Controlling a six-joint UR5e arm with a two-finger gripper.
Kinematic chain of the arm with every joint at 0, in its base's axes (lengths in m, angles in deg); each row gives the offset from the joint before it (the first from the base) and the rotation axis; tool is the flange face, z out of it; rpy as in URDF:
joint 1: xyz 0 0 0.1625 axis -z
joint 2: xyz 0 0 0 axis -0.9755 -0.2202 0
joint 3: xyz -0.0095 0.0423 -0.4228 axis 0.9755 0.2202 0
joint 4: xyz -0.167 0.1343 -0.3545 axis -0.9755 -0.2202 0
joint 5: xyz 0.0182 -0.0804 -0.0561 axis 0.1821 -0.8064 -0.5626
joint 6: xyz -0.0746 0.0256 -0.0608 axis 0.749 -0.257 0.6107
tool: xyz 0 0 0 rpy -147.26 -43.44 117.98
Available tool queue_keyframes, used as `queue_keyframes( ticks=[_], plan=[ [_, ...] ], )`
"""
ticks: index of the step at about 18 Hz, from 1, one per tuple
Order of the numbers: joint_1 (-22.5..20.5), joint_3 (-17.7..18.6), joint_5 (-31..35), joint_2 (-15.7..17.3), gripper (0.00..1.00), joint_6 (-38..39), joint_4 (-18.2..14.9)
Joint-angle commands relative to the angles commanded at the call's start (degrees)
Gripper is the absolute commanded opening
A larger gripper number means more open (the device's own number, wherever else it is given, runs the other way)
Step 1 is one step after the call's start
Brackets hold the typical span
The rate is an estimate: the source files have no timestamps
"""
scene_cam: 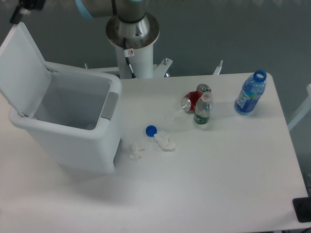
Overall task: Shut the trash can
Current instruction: 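Move the gripper behind the raised white lid of the trash can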
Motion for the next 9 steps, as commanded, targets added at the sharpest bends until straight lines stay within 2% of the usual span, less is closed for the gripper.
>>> queue_keyframes(
  ticks=[6, 9],
  plan=[
    [3.7, -1.6, -0.2, -2.1, 1.0, 0.0, 3.3],
    [5.1, -1.8, -0.2, -2.7, 1.0, 0.0, 3.4]
  ],
)
